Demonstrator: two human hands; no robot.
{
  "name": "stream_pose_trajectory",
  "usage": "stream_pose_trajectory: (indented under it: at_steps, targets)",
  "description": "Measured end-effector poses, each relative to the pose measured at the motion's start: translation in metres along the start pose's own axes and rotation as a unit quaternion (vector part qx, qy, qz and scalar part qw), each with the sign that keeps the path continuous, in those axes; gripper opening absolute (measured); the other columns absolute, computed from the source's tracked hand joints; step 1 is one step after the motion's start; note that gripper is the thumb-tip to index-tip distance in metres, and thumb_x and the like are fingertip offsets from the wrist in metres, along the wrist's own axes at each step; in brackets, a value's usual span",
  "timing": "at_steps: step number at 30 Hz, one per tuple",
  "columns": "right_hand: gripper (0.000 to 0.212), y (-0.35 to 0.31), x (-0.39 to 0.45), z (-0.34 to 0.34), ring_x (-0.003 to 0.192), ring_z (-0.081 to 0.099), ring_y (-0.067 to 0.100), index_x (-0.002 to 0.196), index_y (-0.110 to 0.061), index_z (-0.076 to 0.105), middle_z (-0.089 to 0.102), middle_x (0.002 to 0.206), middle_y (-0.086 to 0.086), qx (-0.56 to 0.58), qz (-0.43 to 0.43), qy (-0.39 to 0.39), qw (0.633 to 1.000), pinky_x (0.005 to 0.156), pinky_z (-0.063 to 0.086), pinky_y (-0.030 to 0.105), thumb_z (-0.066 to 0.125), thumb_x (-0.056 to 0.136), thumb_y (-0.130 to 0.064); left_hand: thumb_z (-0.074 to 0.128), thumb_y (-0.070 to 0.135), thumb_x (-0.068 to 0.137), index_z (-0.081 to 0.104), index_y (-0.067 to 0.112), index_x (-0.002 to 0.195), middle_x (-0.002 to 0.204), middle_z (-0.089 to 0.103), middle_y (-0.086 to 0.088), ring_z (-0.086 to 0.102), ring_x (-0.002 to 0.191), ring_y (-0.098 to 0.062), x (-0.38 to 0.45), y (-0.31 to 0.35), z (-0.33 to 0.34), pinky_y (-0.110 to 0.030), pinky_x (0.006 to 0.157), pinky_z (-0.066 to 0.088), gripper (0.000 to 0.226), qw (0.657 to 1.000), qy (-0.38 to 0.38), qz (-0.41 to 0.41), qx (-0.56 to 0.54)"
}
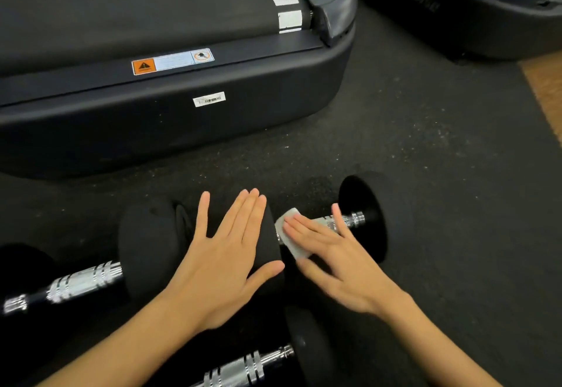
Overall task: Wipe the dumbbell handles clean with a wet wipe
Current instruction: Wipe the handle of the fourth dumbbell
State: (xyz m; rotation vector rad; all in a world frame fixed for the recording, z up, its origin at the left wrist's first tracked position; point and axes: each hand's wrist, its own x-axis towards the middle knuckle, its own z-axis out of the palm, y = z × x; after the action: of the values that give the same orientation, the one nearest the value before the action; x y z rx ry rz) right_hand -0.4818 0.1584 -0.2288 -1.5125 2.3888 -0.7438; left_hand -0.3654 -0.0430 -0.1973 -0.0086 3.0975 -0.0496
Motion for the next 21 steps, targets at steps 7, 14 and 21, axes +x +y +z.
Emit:
stream_pose_trajectory:
  at_steps: [7,14,21]
  targets:
    - [0.036,0.004,0.019,0.037,0.122,0.056,0.006,0.121,-0.014,0.068,0.066,0.126,-0.003,0.064,-0.004,0.157,0.985,0.122,0.008,0.032,0.058,0.086,-0.008,0.025,0.064,0.097,0.031,0.000,0.151,0.159,0.031,-0.015,0.029,0.147,-0.027,0.000,0.002,0.002,-0.074,0.108,0.022,0.084,0.999,0.015,0.007,0.028]
    - [0.029,0.003,0.021,0.043,0.121,0.057,0.002,0.114,-0.017,0.072,0.067,0.122,-0.008,0.072,0.004,0.206,0.976,0.122,0.007,0.043,0.064,0.086,-0.011,0.024,0.063,0.096,0.032,-0.001,0.150,0.158,0.032,-0.016,0.031,0.146,-0.029,0.000,0.005,0.001,-0.075,0.109,0.019,0.084,0.999,0.015,0.003,0.037]
    - [0.025,0.009,0.013,0.043,0.117,0.058,0.000,0.106,-0.023,0.075,0.069,0.116,-0.011,0.042,0.016,0.264,0.964,0.112,0.029,0.038,0.071,0.082,-0.013,0.022,0.064,0.096,0.031,0.001,0.151,0.158,0.033,-0.015,0.033,0.146,-0.027,0.000,0.004,0.002,-0.076,0.108,0.018,0.084,0.999,0.010,-0.007,0.032]
